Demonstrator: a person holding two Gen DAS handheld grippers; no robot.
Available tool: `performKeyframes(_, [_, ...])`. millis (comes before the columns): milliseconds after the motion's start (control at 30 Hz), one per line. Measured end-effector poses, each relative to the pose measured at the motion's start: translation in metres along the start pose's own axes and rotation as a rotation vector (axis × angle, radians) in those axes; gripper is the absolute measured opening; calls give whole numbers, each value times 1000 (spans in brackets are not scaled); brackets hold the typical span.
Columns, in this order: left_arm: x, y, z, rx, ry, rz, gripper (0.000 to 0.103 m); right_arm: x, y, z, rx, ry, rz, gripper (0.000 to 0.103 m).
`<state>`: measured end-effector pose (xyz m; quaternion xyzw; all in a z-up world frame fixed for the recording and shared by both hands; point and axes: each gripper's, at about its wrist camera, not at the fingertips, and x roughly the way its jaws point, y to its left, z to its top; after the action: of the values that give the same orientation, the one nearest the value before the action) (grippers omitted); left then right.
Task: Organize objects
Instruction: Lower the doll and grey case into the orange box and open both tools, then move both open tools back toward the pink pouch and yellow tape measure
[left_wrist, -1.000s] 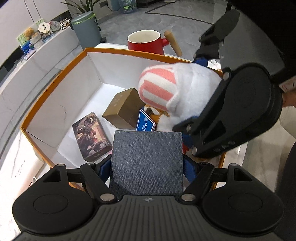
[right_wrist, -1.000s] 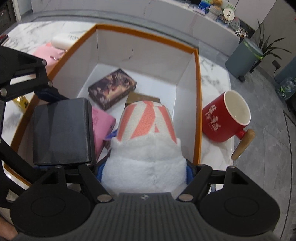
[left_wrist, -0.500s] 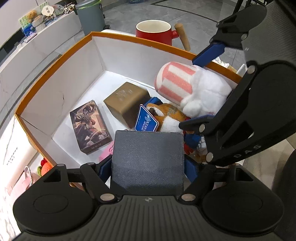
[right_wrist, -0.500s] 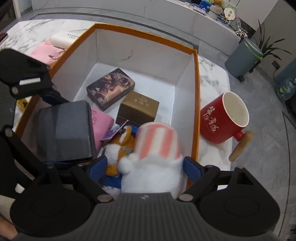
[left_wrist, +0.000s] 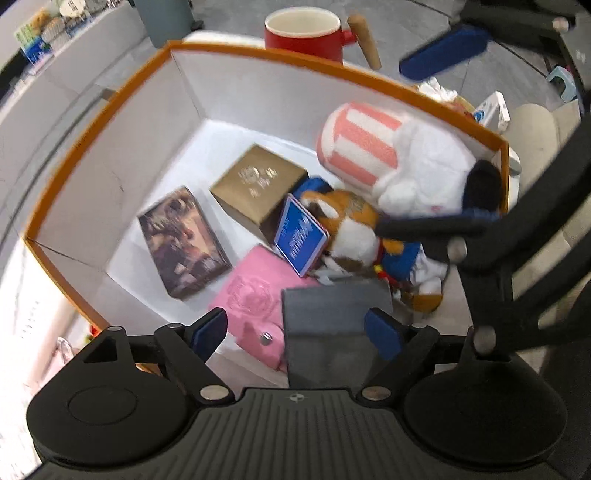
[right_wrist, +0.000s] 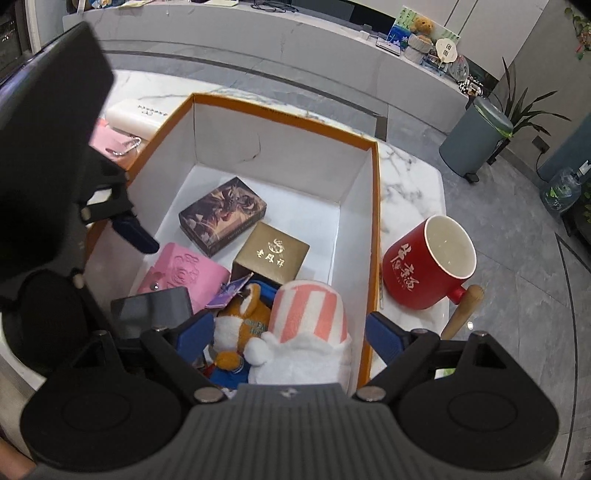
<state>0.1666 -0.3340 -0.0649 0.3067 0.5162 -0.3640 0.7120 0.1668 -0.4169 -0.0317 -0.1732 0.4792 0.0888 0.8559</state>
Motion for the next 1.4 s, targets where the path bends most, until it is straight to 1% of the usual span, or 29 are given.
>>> performKeyframes(67, [-5,1,-2,-9,-23,-16,98,-2,2,-1,0,-7,1,90])
performKeyframes(333, [-27,10,-13,-67,-80,-6,95,-9,5,2,7,-21,-10,90])
performKeyframes(500, [-55,20,-28,-116,-140,-16,94,-27,14,11,-8,-46,-14,90])
performKeyframes(733, [-95,29,-55,-154,-199,20,94,-59,34,25,-40,-93,-31,90])
performKeyframes(900, [-125,32,-82,-171,-242,46,94,-82,56,34,-74,-128,-33,90])
performKeyframes(1067, [-144,39,-113,-203,-273,67,94,-102,82,36,-111,-152,-28,90])
performKeyframes(1200, [-153,46,-138,-225,-294,83,94,-110,106,38,-137,-169,-20,90])
performKeyframes(1400, [-159,50,-175,-219,-307,132,94,-113,142,38,-153,-188,7,90])
